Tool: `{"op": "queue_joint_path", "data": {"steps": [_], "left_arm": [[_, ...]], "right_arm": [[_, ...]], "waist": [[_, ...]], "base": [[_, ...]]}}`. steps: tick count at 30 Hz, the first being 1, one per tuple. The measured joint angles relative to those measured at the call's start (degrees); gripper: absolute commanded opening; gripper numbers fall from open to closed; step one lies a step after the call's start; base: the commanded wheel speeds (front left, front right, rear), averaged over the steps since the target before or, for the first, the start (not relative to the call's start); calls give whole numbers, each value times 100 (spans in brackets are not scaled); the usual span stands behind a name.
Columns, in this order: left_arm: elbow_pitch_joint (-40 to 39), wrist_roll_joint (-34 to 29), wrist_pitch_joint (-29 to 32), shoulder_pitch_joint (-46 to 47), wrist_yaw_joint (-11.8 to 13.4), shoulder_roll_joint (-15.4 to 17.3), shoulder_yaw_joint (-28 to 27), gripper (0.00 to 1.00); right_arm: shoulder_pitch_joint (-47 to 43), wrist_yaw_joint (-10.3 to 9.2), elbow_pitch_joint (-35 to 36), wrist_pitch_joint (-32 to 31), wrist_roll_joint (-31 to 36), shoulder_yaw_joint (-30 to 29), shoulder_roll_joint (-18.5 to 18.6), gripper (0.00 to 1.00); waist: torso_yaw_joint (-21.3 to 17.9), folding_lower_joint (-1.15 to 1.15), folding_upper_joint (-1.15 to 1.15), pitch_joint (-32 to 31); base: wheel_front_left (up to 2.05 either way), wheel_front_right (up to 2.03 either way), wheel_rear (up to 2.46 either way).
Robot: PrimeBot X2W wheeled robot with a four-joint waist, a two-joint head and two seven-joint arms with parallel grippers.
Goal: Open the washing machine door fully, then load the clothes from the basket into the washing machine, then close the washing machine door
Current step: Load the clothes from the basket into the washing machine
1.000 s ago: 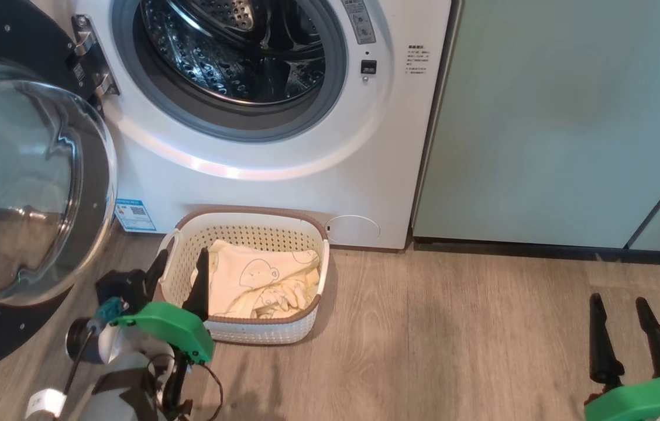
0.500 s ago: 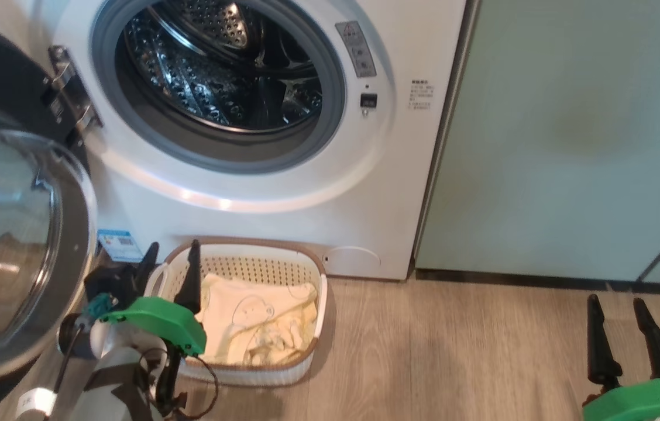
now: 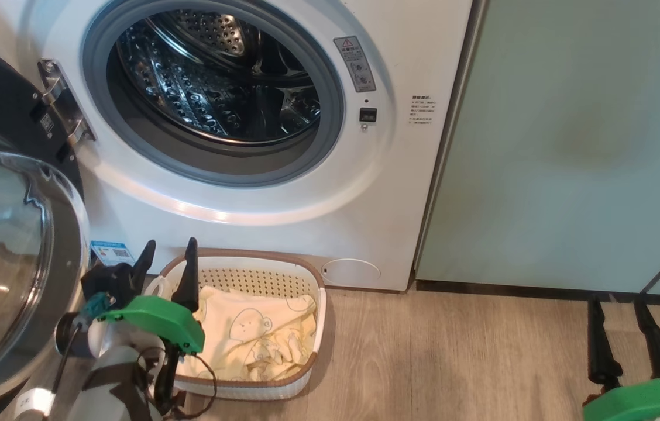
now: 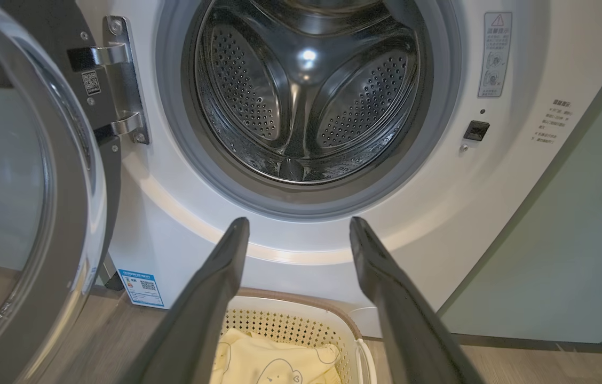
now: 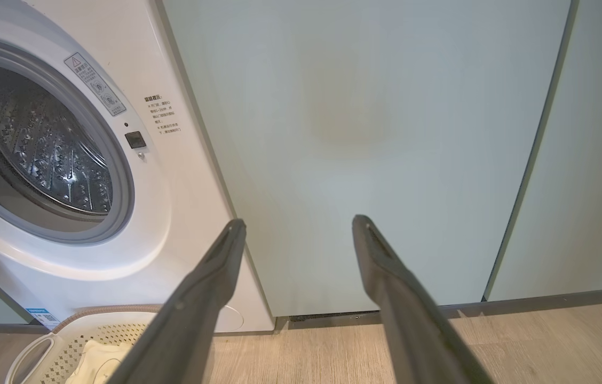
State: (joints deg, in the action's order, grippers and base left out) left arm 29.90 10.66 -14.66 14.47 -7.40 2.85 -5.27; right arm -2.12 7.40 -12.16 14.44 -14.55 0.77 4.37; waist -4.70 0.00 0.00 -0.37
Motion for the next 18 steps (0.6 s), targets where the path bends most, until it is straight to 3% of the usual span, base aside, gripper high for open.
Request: {"op": "queue_joint_path", "data": {"steps": [18], "left_arm": [[231,-76,0,-35,-1,-8,16,100]], "right_arm": [[5,0,-1,0,-3,74,0,100]], "waist": [[-138,0,0,62]], "base": [[0,0,0]]}}
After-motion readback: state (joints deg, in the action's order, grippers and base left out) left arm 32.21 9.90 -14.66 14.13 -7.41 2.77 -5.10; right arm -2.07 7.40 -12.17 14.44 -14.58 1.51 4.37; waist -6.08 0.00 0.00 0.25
